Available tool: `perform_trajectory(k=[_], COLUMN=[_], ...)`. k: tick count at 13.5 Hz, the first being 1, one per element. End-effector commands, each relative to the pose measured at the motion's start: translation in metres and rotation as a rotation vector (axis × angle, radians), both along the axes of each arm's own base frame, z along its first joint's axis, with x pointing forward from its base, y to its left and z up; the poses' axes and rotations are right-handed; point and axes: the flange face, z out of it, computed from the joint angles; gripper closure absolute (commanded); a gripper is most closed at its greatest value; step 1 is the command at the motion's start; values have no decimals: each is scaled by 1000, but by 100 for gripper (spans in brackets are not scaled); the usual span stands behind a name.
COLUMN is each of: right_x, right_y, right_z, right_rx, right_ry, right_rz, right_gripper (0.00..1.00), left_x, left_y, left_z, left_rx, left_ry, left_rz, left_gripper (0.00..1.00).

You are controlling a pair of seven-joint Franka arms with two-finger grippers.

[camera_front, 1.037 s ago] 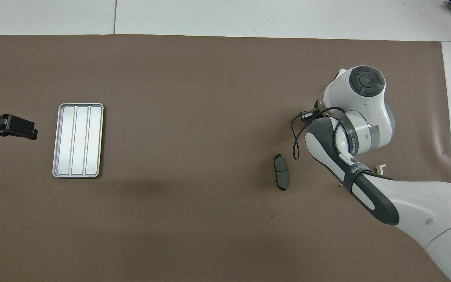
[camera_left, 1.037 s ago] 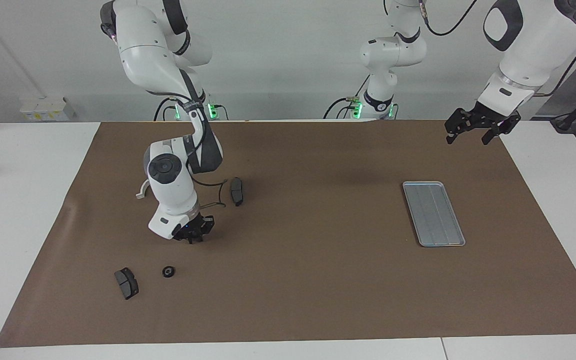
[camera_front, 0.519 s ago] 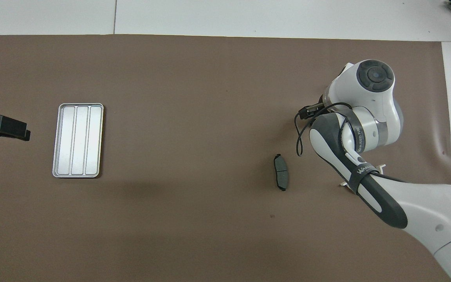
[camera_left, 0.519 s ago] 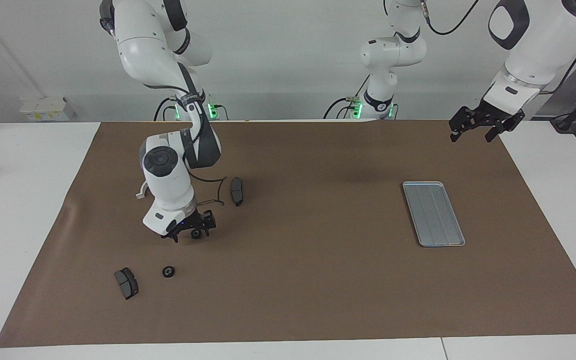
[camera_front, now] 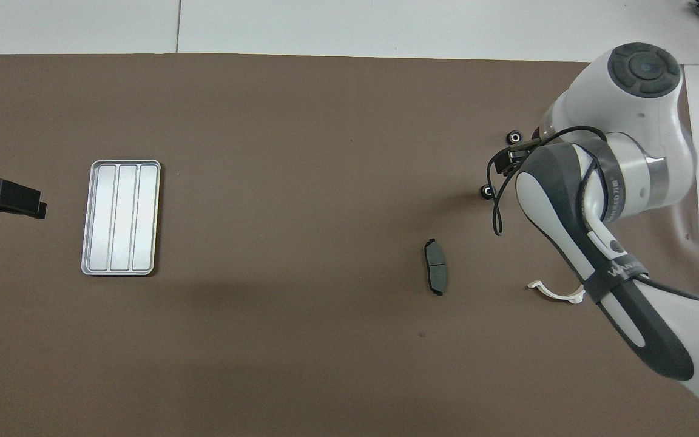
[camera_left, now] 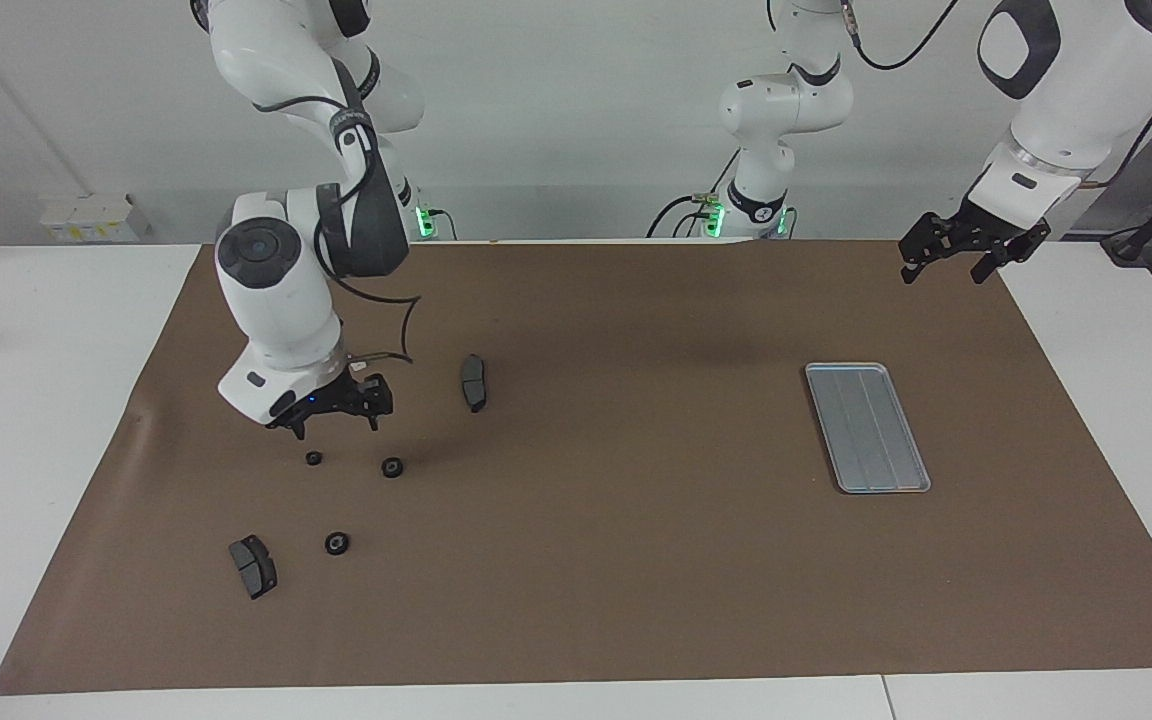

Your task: Place bearing gear from tray to pile

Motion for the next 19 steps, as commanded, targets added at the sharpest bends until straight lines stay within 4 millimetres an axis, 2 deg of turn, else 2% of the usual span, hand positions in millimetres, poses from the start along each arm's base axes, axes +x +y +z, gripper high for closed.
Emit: perform_trajectory(k=[1,3,5,9,11,13,15,18,19], right_x=[-21,-32,-46,-61,-70,-73,-72,-76,-78], right_y=[-6,-11,-11,-15,-13,-15,-16,-22,-30], right_z=[37,63,91,121,142,160,168,161,157], right_rx=[64,64,83,84,81,81,78,69,65], right_ry=[15,2,-12,-27,-33,-33,-46,-31,-21], right_rz=[-56,-67,-75,-80,-78,-80,-83,-97,-114], right_gripper=[0,0,0,0,0,0,0,0,0], left_x=[-8,-14,-19,-26,-25,-27,-25,-25,-25], left_y=[4,18,13,5,4,11,12,5,3], left_z=[5,-1,2,1,2,2,3,3,3], left_rx=[16,14,11,-45,-50,-50,-47,-46,-44], left_ry=[3,43,79,101,100,106,95,95,99], left_rz=[-1,22,7,4,6,24,26,12,7], left_gripper=[0,0,0,0,0,0,0,0,0])
